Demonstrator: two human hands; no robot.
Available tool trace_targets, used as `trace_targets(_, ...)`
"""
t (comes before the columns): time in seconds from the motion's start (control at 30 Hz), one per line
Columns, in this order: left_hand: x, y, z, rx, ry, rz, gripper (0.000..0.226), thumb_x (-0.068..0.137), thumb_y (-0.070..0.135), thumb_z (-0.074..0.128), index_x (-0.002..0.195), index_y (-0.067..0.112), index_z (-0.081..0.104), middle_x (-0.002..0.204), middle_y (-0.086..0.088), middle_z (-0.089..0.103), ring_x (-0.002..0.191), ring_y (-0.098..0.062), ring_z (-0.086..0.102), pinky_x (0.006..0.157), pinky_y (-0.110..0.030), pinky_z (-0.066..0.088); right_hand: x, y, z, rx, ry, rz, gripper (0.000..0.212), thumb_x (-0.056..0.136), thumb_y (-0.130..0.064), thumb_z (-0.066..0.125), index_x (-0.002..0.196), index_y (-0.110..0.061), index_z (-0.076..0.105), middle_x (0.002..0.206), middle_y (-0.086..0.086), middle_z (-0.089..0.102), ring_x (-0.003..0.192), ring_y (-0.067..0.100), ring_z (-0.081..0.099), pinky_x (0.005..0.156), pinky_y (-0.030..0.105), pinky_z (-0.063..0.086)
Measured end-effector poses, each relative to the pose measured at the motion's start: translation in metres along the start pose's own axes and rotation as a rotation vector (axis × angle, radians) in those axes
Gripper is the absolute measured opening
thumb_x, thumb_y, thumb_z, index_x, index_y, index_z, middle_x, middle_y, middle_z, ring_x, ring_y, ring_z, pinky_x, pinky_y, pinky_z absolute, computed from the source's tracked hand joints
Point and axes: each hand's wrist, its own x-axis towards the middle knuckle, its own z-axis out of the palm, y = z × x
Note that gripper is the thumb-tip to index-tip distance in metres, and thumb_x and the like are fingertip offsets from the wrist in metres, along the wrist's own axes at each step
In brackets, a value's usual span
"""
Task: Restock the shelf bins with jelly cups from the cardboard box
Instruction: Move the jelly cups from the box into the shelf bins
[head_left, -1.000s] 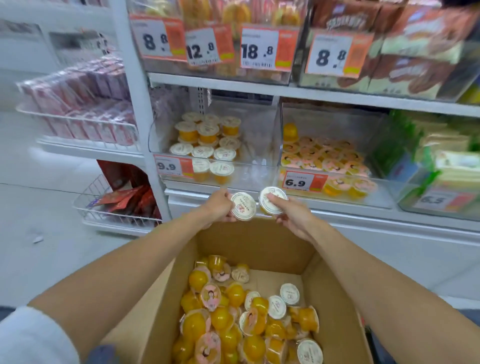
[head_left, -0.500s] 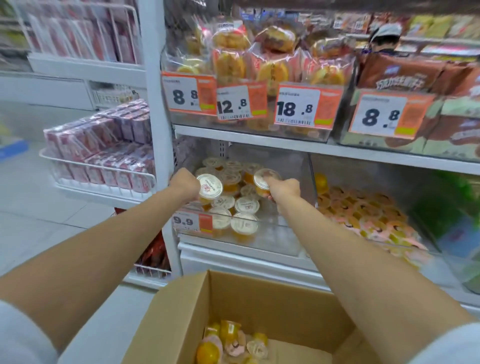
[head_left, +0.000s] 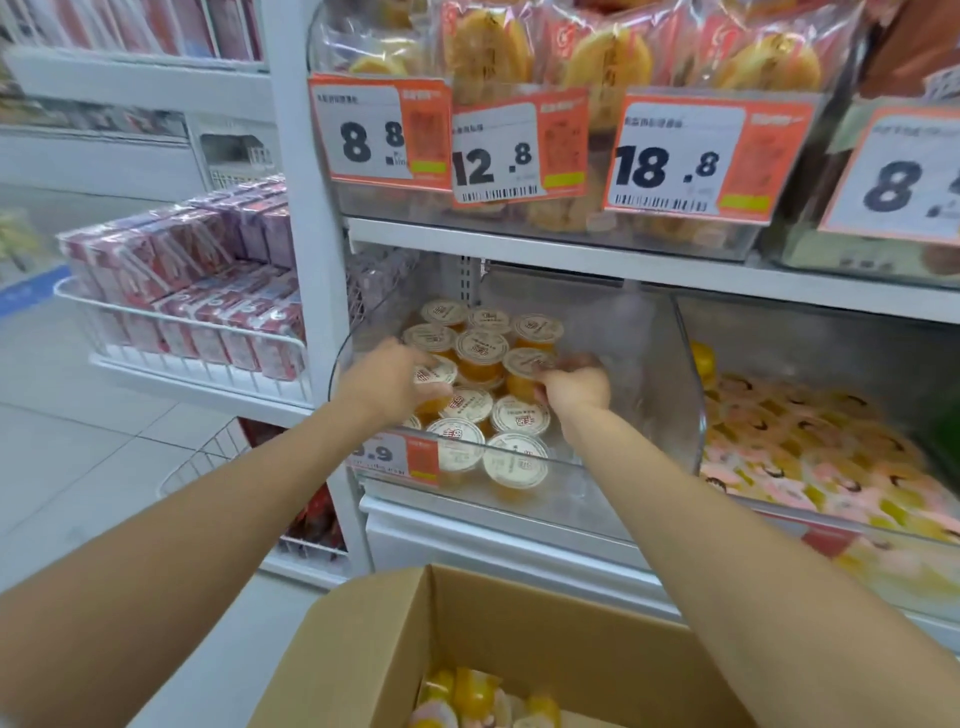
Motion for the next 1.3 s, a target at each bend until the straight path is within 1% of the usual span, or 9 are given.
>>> trace_targets(0.17,0.002,0.0,0.011,0.031,0.09,-0.079,0.031,0.094,0.03,0.057,0.122,0.018,0.065,0.126,-0.014,0.056,0.105,-0.031,0.06,0.086,-0.038,0.049,0.0,-0.003,-0.002,-0.069,0.066,-0.08,0.022,0.078,-0.004,0.06,0.092,-0.019,0.07,0.098,0.008,0.072,0.093,0.028,0.068,0.087,0.038,0.056)
trace_targets(0.37,-0.006,0.002,0.008,-0.092,0.159,-0.094,0.03,0.092,0.031,0.059,0.117,0.019,0.066,0.118,-0.012,0.061,0.097,-0.03,0.062,0.085,-0.038,0.051,-0.015,-0.009,-0.005,-0.156,-0.106,-0.103,0.044,0.082,-0.005,0.06,0.125,-0.016,0.06,0.115,0.004,0.066,0.087,0.019,0.064,0.071,0.022,0.048)
trace_targets(0.53,-0.045,0.041,-0.003,-0.239,0.24,-0.024,0.005,0.094,0.026,0.051,0.094,0.021,0.051,0.085,0.0,0.064,0.079,-0.024,0.061,0.07,-0.038,0.051,-0.053,-0.023,-0.04,-0.561,-0.024,-0.493,0.024,0.085,-0.011,0.058,0.107,-0.008,0.068,0.107,0.006,0.068,0.096,0.02,0.063,0.077,0.022,0.044)
trace_targets(0.73,-0.111,0.101,-0.002,-0.381,0.075,-0.002,0.005,0.08,0.022,0.056,0.082,0.023,0.052,0.08,0.003,0.062,0.075,-0.02,0.057,0.064,-0.033,0.045,-0.113,-0.015,-0.106,-0.708,-0.103,-0.806,0.007,0.078,-0.015,0.058,0.08,-0.017,0.065,0.068,-0.006,0.057,0.067,0.016,0.057,0.063,0.03,0.046)
trace_targets(0.9,-0.16,0.102,0.058,-0.331,-0.188,-0.001,0.018,0.08,0.021,0.061,0.067,0.021,0.05,0.07,0.003,0.058,0.074,-0.02,0.056,0.06,-0.029,0.04,-0.144,0.068,-0.165,-0.746,-0.272,-0.542,0.012,0.081,-0.012,0.057,0.074,-0.02,0.061,0.062,-0.005,0.058,0.063,0.016,0.056,0.06,0.03,0.045)
trace_targets(1.03,-0.188,0.106,0.135,-0.276,-0.597,-0.004,0.019,0.086,0.015,0.065,0.068,0.018,0.059,0.084,-0.001,0.063,0.081,-0.016,0.059,0.069,-0.024,0.045,-0.145,0.165,-0.221,-0.925,-0.433,-0.196,0.018,0.088,-0.011,0.053,0.092,-0.016,0.069,0.093,0.0,0.069,0.087,0.015,0.063,0.083,0.032,0.054)
trace_targets(1.13,-0.203,0.111,0.202,-0.23,-0.797,-0.019,0.017,0.087,0.005,0.055,0.083,0.01,0.071,0.089,-0.005,0.067,0.083,-0.021,0.064,0.068,-0.027,0.048,-0.135,0.234,-0.256,-1.016,-0.472,0.083,0.021,0.091,-0.009,0.052,0.105,-0.012,0.067,0.109,0.004,0.066,0.101,0.019,0.06,0.091,0.031,0.051)
trace_targets(1.23,-0.219,0.126,0.267,-0.084,-0.847,0.015,0.026,0.091,0.01,0.05,0.106,0.01,0.071,0.117,-0.005,0.067,0.114,-0.023,0.058,0.094,-0.03,0.042,-0.127,0.285,-0.264,-1.124,-0.503,0.276,0.025,0.093,-0.012,0.052,0.117,-0.009,0.058,0.118,0.011,0.06,0.107,0.025,0.057,0.093,0.033,0.048)
trace_targets(1.3,-0.228,0.14,0.308,-0.061,-0.868,0.034,0.03,0.094,0.012,0.049,0.118,0.011,0.066,0.126,-0.005,0.063,0.118,-0.023,0.056,0.088,-0.024,0.039,-0.12,0.313,-0.255,-1.136,-0.538,0.322,0.041,0.094,-0.011,0.05,0.134,-0.003,0.048,0.136,0.016,0.052,0.121,0.03,0.052,0.101,0.035,0.045)
